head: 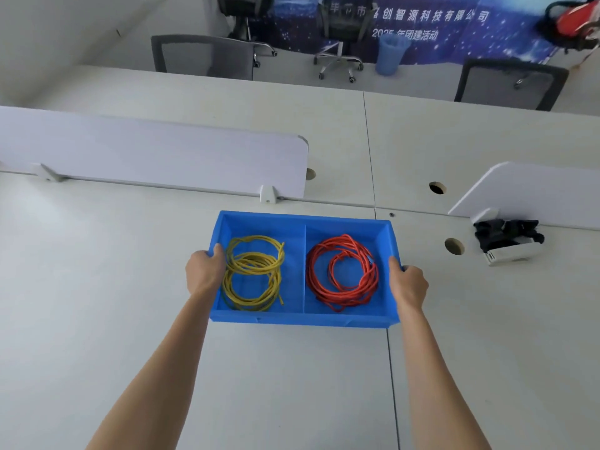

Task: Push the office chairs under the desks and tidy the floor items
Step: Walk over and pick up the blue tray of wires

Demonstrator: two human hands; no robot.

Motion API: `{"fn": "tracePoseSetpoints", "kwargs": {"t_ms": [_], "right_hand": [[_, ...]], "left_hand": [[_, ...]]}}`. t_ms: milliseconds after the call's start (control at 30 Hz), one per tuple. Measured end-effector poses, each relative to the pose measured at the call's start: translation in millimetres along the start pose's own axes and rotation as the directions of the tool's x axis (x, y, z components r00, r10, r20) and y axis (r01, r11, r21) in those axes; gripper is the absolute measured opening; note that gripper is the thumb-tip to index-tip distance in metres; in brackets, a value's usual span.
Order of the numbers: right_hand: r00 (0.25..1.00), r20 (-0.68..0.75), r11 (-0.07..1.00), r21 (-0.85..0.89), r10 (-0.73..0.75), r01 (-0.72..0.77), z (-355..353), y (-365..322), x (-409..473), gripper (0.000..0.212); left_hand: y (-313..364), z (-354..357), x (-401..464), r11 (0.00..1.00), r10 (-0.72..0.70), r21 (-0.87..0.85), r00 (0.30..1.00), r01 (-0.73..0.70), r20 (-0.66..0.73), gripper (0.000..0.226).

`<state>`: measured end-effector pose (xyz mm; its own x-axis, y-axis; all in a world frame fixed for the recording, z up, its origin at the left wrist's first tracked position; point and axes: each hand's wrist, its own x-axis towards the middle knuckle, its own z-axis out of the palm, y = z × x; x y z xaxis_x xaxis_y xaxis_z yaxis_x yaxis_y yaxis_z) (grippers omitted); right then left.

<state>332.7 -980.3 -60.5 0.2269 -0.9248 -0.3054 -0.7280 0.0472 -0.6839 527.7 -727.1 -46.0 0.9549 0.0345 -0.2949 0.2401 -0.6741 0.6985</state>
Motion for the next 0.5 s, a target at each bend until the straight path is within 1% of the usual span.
{"fn": "tracePoseSetpoints", "kwargs": {"t_ms": [267,500], "right_hand": [[1.0,0.009,0.999,0.03,0.024,-0.024,29.6,-22.2,40.7,0.049],[1.0,0.005,0.999,0.037,0.021,-0.021,44.3,-36.7,61.7,0.052]], "left_hand": [[26.4,25.3,55.6,0.997,0.067,0.043,0.998,-0.067,-0.002,0.041],[36.7,41.4,86.6,0.993,0.086,0.083,0.996,-0.087,0.015,0.038]]}}
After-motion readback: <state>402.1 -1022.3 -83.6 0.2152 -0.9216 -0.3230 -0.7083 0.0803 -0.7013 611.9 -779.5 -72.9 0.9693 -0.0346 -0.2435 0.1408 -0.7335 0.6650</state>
